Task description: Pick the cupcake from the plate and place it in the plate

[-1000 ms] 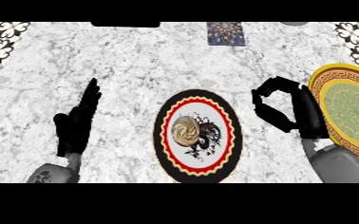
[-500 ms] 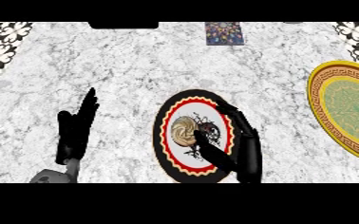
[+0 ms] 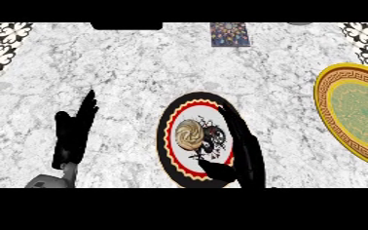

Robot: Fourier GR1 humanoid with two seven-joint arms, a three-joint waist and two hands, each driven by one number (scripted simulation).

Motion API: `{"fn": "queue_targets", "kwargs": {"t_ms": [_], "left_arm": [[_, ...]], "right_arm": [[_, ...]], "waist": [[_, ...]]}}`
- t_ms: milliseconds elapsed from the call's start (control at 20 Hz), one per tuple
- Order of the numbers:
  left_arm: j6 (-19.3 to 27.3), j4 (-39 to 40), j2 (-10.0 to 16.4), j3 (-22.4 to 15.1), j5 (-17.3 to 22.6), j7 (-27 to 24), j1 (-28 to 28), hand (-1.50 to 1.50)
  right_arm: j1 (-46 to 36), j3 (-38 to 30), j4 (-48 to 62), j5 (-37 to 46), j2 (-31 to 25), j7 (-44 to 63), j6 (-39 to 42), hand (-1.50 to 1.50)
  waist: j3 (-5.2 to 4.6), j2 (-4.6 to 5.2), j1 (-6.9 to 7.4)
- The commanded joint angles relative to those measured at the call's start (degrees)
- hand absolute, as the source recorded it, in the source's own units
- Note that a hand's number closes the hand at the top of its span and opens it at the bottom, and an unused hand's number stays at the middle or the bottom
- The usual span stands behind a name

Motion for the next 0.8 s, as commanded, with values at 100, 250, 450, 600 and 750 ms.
{"fn": "queue_targets", "kwargs": {"t_ms": [100,250,450,600,750], "left_arm": [[1.3,-0.7,-0.3,0.2,-1.1,1.5,-1.3,0.0],[-0.4,-1.3,0.0,0.5,0.1,2.3,-0.4,0.0],[-0.1,-1.4,-1.2,0.0,-0.9,0.5,0.8,0.0],[-0.9,2.7,-1.8,1.9,-1.9,-0.9,-1.8,0.0],[-0.4,-1.3,-2.9,0.5,-3.6,0.9,0.4,0.0]], "right_arm": [[-7.2,1.6,-7.0,10.1,-2.3,23.9,17.7,-1.5],[-11.4,1.3,-8.7,7.8,0.0,33.3,28.7,-1.5],[-13.3,2.9,-11.5,5.1,3.8,42.6,38.4,-1.5],[-12.5,1.6,-11.6,4.0,5.4,43.4,41.6,-1.5],[-15.3,-4.3,-8.0,1.7,6.0,41.5,45.8,-1.5]], "waist": [[-0.05,-0.28,-0.6],[0.08,0.04,0.24],[0.2,0.16,0.5],[0.26,0.38,0.11],[0.3,0.38,0.33]]}}
